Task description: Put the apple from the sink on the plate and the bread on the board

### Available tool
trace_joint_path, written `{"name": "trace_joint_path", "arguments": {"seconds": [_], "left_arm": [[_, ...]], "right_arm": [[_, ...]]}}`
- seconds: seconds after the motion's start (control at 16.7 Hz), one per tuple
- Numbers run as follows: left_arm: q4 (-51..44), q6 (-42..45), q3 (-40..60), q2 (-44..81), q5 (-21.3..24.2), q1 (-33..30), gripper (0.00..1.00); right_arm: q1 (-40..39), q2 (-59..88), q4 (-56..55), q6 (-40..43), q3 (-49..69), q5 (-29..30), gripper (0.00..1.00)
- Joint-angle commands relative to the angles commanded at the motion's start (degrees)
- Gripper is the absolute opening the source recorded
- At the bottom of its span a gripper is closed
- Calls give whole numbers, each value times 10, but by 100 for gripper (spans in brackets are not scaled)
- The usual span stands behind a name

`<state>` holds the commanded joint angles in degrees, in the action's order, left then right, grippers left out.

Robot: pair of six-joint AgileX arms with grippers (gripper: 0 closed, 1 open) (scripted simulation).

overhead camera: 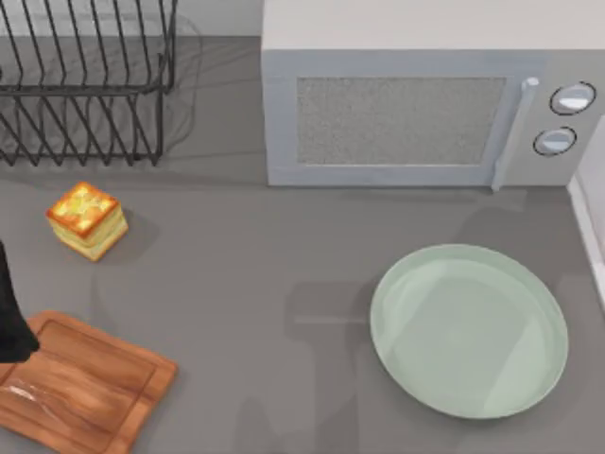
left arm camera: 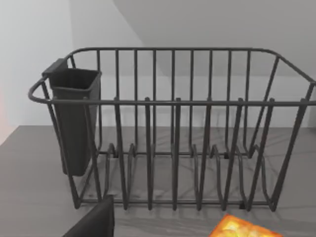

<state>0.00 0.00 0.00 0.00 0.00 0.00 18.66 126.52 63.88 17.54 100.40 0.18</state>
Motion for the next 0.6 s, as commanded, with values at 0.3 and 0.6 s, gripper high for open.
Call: {"name": "trace_joint_path", "arguments": {"seconds": [0.3, 0.6], "left_arm": [[0, 0, 0, 0, 0, 0, 100], [0, 0, 0, 0, 0, 0, 100]], "right_arm": [[-3, 24, -43, -1, -22, 0, 100], [-2, 104, -193, -2, -80, 1, 100]]}}
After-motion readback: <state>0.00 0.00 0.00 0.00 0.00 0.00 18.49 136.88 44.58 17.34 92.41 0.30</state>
